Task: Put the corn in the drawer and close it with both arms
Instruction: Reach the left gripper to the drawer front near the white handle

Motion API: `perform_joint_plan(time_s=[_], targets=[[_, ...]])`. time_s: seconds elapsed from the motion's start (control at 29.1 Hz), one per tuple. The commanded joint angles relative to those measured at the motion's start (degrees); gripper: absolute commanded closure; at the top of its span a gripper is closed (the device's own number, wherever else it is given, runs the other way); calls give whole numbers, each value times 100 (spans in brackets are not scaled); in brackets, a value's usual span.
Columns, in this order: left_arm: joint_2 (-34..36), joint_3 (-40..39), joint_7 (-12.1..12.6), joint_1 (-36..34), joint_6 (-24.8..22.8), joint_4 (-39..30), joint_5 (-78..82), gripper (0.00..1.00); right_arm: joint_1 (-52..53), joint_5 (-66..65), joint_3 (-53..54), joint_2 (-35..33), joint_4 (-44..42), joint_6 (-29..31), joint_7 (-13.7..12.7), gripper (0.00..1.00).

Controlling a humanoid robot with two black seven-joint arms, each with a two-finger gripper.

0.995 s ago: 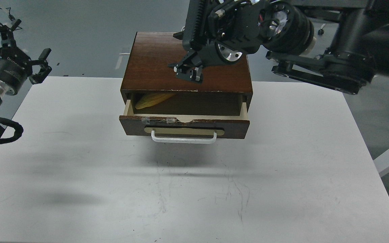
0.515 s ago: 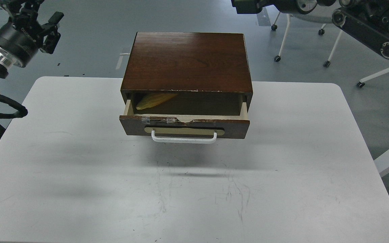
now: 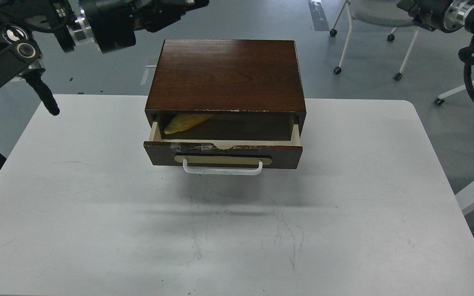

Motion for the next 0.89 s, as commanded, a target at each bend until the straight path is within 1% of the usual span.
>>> perform_joint_plan(time_s=[0.0, 0.03, 0.1, 0.17, 0.24, 0.27, 0.41, 0.48, 0.55, 0.62, 0.86], targets=[[191, 66, 2, 23, 1, -910, 1085, 100, -344, 1009, 542, -6, -36, 196, -89, 1], [209, 75, 2, 32, 1, -1024, 1244, 100, -406, 1202, 603, -6, -36, 231, -98, 1], [296, 84, 2, 58, 1, -1454, 1814, 100, -660, 2096, 779, -6, -36, 371, -106, 0], [332, 93, 2, 76, 1, -1561, 2026, 100, -801, 2556, 850, -6, -45, 442, -107, 0], [349, 198, 2, 85, 1, -1588, 2238, 100, -1169, 3232, 999, -6, -27, 442, -89, 0], [358, 250, 2, 85, 1, -1597, 2247, 100, -1267, 3348, 1060, -6, -27, 442, -80, 0], [411, 567, 2, 85, 1, -1754, 2624, 100, -1654, 3612, 1710, -6, -36, 451, -80, 0], [358, 725, 2, 102, 1, -1877, 3299, 100, -1926, 3613, 2254, 46, -36, 451, -89, 0], [297, 822, 2, 120, 1, -1878, 3782, 100, -2093, 3613, 2431, 73, -10, 460, -89, 0], [262, 936, 2, 146, 1, -1878, 4091, 100, -2138, 3613, 2476, 73, -10, 469, -89, 0], [349, 1744, 2, 164, 1, -1904, 5278, 100, -2138, 3595, 2406, 82, 148, 486, -80, 0]])
